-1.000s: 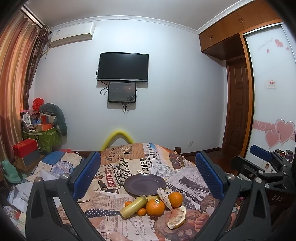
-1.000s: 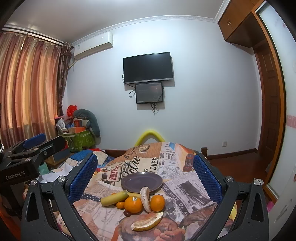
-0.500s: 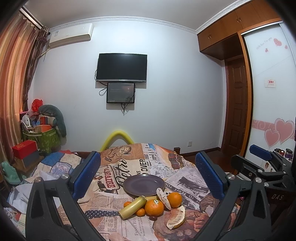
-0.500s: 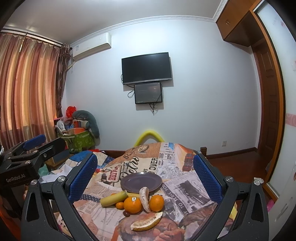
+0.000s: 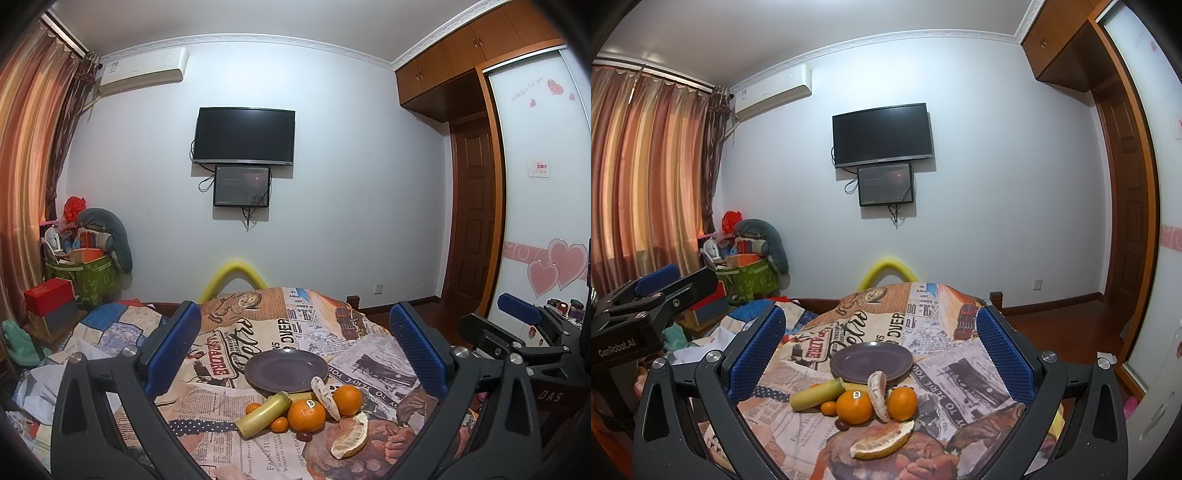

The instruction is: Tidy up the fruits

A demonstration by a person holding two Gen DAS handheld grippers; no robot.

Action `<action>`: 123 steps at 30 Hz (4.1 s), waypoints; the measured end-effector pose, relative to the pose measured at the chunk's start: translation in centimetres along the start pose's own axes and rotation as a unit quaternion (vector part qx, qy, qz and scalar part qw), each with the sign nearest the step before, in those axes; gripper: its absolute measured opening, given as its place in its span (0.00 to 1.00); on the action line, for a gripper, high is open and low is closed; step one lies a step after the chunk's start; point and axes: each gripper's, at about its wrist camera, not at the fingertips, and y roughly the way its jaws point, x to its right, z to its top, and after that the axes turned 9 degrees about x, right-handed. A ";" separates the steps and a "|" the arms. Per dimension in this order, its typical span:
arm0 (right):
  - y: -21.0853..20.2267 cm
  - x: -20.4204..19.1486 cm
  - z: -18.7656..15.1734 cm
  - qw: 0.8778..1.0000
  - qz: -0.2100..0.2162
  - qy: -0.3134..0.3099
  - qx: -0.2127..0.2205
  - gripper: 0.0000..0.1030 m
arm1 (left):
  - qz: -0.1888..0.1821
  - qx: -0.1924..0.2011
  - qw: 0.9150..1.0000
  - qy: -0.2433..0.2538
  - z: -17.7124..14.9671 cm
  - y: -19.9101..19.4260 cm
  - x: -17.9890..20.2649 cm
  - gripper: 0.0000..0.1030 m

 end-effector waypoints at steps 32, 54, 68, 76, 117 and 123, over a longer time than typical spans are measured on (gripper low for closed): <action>0.0 0.2 0.2 1.000 0.004 0.006 -0.001 1.00 | 0.002 -0.006 1.000 0.002 -0.5 0.3 -0.4 1.00; 5.8 3.1 -5.2 0.992 0.018 0.020 -0.122 0.82 | -0.011 -0.152 0.988 0.020 -6.9 9.7 -3.6 0.62; 10.7 5.0 -9.7 0.974 0.026 0.020 -0.222 0.61 | -0.007 -0.278 0.960 0.022 -12.2 19.3 -10.2 0.49; 13.5 5.7 -12.5 0.962 0.031 0.023 -0.269 0.61 | -0.046 -0.330 0.942 0.029 -16.0 22.6 -10.5 0.49; 18.1 6.1 -16.9 0.938 0.079 0.070 -0.331 0.46 | -0.104 -0.363 0.925 0.039 -21.8 24.1 -5.8 0.41; 17.8 5.9 -16.4 0.940 0.078 0.064 -0.327 0.46 | -0.104 -0.339 0.934 0.045 -19.5 22.3 -5.7 0.38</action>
